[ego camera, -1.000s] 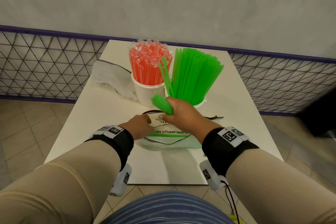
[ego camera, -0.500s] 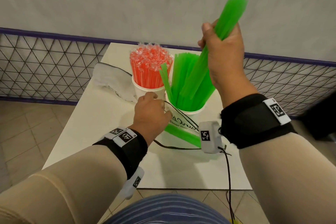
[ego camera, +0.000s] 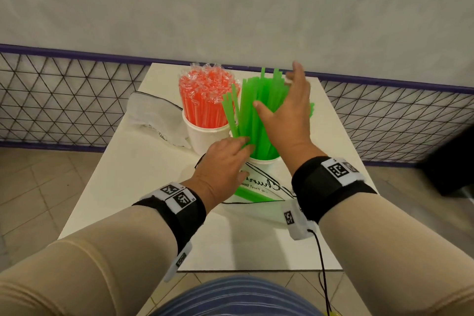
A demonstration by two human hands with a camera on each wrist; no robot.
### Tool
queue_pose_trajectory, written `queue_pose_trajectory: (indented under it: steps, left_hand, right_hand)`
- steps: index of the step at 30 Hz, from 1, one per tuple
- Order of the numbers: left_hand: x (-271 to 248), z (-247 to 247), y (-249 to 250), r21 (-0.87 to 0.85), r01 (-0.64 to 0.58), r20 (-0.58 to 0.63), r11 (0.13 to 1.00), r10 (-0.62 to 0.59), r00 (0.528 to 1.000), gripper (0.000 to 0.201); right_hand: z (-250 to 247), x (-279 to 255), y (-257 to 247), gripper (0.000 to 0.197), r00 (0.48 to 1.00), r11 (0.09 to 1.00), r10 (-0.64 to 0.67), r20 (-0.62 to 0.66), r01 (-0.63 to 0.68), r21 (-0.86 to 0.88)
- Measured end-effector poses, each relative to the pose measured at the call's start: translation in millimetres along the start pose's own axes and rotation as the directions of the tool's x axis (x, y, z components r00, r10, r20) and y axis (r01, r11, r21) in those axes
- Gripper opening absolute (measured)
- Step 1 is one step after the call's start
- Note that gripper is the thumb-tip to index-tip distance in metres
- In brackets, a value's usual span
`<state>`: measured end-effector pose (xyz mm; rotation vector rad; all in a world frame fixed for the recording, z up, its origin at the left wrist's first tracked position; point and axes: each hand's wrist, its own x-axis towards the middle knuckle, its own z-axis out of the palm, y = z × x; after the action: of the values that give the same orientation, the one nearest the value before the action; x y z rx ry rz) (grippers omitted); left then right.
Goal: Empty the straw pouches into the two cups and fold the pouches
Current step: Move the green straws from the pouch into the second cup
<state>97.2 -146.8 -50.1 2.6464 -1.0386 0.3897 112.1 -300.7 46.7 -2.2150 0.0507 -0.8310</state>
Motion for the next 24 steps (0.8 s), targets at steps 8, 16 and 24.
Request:
queue_pose_trajectory:
  steps: [8,16,24]
  left_hand:
    - [11.5,6.1,-4.4,0.066,-0.081,0.020,0.994,0.080,0.997,0.039]
    - [18.2,10.8,-4.9,0.063,-0.087,-0.025,0.994,0.089,0.996,0.046]
    - [16.1,12.0,-1.5,-0.087,-0.063,-0.198,0.994,0.045,0.979,0.034]
  right_hand:
    - [5.0,48.1,-19.3,0.068,0.881,0.804,-0.327,0.342,0.449,-0.390]
    - [18.6,50.4,6.2,0.052,0.785,0.679,-0.107,0.610,0.506,-0.531]
    - [-6.4,5.4,-46.1,0.024,0.834,0.835,-0.544,0.094,0.549,-0.041]
